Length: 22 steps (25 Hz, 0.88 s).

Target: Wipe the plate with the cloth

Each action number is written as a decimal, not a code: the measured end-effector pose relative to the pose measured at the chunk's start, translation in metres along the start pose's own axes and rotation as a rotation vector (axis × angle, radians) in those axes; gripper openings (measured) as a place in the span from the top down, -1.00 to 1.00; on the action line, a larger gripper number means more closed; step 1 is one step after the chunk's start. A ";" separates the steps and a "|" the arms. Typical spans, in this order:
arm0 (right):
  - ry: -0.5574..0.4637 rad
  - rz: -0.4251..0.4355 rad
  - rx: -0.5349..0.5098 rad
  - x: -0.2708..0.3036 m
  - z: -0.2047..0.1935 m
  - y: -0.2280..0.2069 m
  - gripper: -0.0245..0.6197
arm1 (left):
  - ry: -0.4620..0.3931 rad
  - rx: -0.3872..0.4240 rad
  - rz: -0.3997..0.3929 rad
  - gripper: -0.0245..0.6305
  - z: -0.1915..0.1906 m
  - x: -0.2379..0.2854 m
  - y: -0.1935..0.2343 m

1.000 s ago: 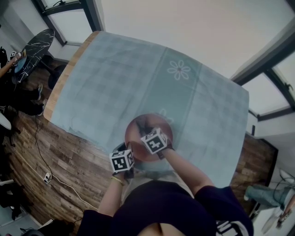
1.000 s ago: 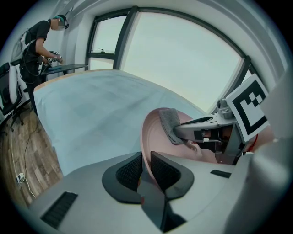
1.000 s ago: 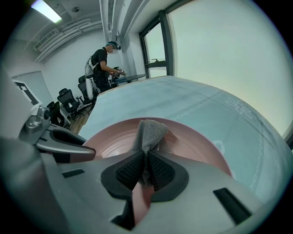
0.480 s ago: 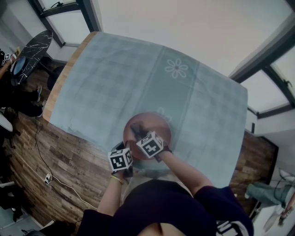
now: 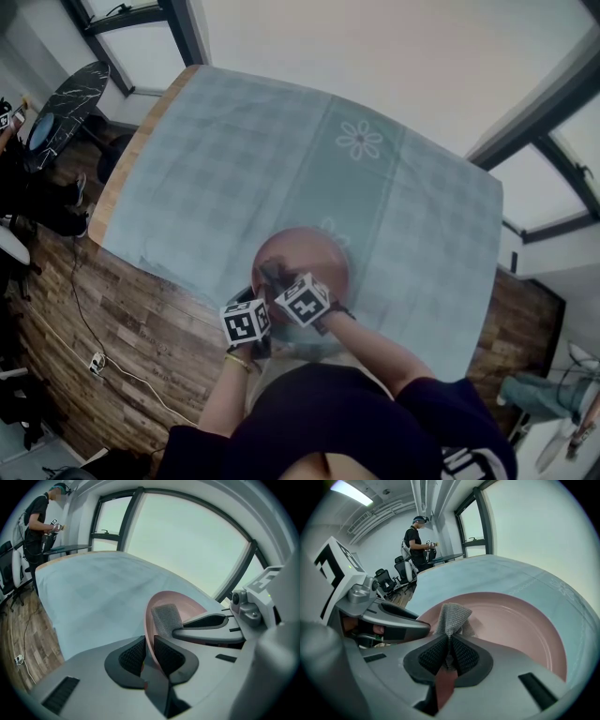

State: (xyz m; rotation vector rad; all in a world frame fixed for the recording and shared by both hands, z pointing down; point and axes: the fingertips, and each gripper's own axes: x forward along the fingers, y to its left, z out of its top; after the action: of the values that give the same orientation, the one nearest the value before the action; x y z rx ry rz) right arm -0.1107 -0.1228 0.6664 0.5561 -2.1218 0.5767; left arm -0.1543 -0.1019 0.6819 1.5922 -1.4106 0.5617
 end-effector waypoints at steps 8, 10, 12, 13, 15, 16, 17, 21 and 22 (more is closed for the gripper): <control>0.017 0.064 0.026 0.000 -0.004 0.015 0.82 | -0.004 -0.006 -0.005 0.71 0.000 0.000 0.000; 0.007 0.078 0.039 -0.001 -0.003 0.018 0.82 | -0.008 -0.007 -0.006 0.71 0.001 0.000 -0.001; -0.003 0.085 0.041 -0.002 -0.002 0.019 0.82 | -0.008 -0.011 -0.003 0.71 0.000 0.000 -0.001; -0.004 0.088 0.041 -0.003 -0.003 0.020 0.82 | -0.009 -0.013 -0.004 0.71 0.000 0.000 -0.001; -0.008 0.099 0.047 -0.005 -0.004 0.023 0.82 | -0.013 -0.015 -0.006 0.71 0.000 0.000 -0.001; -0.009 0.101 0.052 -0.007 -0.005 0.023 0.82 | -0.012 -0.016 -0.005 0.71 0.000 0.000 0.000; -0.007 0.099 0.058 -0.009 -0.006 0.023 0.82 | -0.010 -0.018 -0.003 0.71 0.000 0.000 0.000; -0.017 0.078 0.073 -0.020 -0.008 0.015 0.82 | -0.010 -0.017 0.002 0.71 -0.001 0.000 0.000; -0.026 0.070 0.073 -0.023 -0.007 0.011 0.82 | -0.010 -0.016 0.002 0.71 -0.001 0.000 0.000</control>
State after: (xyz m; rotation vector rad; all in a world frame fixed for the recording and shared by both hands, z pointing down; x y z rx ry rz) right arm -0.1005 -0.1057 0.6486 0.5344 -2.1587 0.6917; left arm -0.1538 -0.1013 0.6818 1.5835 -1.4210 0.5435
